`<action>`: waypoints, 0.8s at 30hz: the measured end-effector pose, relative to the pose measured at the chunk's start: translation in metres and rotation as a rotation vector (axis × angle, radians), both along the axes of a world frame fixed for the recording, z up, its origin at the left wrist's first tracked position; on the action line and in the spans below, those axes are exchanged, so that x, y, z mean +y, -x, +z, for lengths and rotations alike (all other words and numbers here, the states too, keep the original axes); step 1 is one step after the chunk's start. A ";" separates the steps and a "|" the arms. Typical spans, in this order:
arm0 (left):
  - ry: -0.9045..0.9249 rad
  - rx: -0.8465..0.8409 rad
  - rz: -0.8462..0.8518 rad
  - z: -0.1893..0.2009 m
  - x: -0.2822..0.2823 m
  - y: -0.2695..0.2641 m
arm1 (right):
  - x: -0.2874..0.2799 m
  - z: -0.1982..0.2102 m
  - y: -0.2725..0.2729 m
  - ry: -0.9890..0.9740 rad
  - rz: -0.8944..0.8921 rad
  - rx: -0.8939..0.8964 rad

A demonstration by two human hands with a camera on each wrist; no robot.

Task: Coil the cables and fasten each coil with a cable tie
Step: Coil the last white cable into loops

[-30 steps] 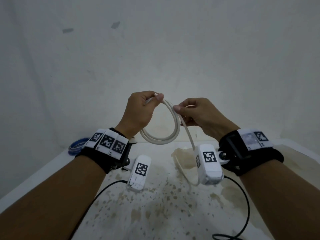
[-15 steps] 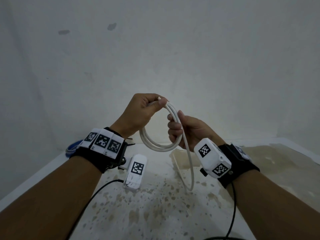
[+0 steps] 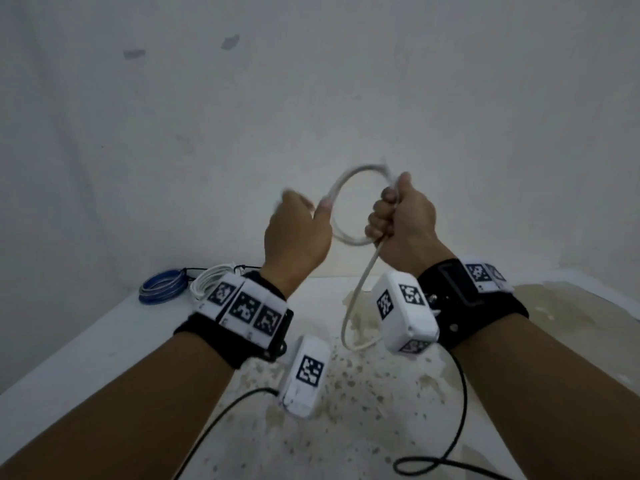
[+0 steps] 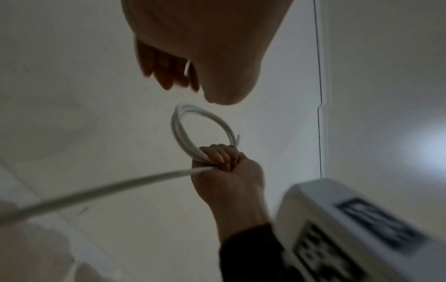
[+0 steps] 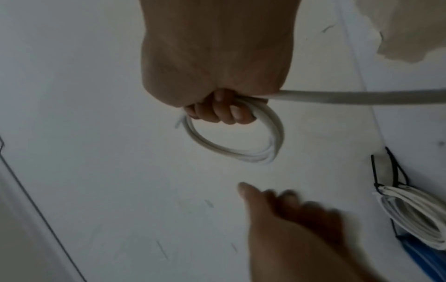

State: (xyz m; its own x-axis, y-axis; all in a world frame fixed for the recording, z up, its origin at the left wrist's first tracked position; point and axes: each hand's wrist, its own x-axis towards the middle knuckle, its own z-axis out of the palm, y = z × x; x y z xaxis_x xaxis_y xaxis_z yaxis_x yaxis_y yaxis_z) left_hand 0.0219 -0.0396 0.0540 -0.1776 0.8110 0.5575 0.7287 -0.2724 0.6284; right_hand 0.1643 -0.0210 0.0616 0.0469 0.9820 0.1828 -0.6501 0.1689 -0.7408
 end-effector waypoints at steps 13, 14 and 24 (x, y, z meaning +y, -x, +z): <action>0.301 -1.178 -0.300 -0.006 0.006 -0.012 | -0.007 -0.010 -0.002 -0.037 0.103 0.097; 0.258 -1.086 -0.276 -0.006 0.008 -0.009 | -0.007 -0.010 -0.003 -0.029 0.121 0.075; 0.104 -0.858 -0.427 0.003 0.009 0.004 | -0.005 -0.017 -0.006 0.028 0.178 -0.214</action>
